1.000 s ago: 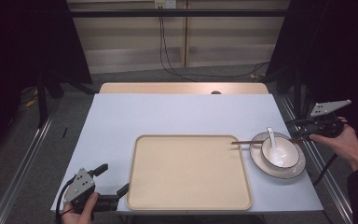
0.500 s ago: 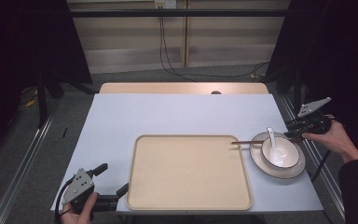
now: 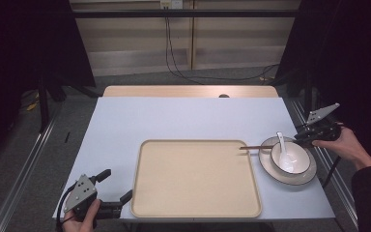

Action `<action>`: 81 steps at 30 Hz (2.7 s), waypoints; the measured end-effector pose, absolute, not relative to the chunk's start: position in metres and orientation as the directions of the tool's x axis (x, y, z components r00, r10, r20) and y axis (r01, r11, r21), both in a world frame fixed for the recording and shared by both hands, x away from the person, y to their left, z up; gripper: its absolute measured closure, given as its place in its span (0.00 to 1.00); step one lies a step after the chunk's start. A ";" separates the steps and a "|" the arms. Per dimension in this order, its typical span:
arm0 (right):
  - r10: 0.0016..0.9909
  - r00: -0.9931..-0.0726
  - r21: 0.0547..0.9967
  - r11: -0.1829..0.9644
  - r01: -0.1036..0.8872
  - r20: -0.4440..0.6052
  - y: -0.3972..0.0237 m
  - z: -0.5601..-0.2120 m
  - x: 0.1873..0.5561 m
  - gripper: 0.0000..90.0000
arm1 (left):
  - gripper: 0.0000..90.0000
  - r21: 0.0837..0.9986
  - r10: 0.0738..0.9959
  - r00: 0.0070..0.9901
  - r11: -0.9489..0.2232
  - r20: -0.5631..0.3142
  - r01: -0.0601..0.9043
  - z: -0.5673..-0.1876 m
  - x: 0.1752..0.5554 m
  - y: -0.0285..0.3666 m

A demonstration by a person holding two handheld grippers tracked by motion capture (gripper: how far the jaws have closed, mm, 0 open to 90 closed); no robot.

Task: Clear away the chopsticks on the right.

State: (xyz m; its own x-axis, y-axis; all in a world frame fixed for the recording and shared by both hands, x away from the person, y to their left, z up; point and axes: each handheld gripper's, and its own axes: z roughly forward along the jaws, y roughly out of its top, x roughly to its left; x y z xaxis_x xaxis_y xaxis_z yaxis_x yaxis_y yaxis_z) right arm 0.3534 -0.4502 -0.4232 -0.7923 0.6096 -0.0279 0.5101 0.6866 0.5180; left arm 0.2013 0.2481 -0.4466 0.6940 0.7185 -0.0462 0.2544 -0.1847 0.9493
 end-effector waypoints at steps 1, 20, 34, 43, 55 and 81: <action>0.609 -0.792 0.519 0.687 0.509 -0.029 -0.450 -0.423 0.354 0.81 | 0.02 0.949 0.718 0.694 -0.185 -0.046 0.254 -0.447 0.201 0.248; 0.617 -0.786 0.520 0.686 0.509 -0.045 -0.452 -0.424 0.357 0.85 | 0.02 0.951 0.716 0.695 -0.174 -0.055 0.254 -0.447 0.202 0.249; 0.573 -0.817 0.490 0.729 0.477 -0.057 -0.439 -0.430 0.362 0.79 | 0.02 0.950 0.713 0.699 -0.176 -0.057 0.257 -0.447 0.202 0.249; 0.518 -0.852 0.461 0.777 0.428 -0.081 -0.430 -0.432 0.368 0.89 | 0.02 0.949 0.709 0.704 -0.184 -0.053 0.257 -0.447 0.202 0.250; 0.529 -0.845 0.440 0.779 0.446 -0.080 -0.429 -0.432 0.369 0.94 | 0.02 0.951 0.710 0.702 -0.173 -0.060 0.256 -0.447 0.202 0.250; 0.725 -0.688 0.612 0.544 0.574 0.002 -0.450 -0.401 0.346 0.94 | 0.02 0.957 0.702 0.711 -0.178 -0.041 0.231 -0.446 0.201 0.250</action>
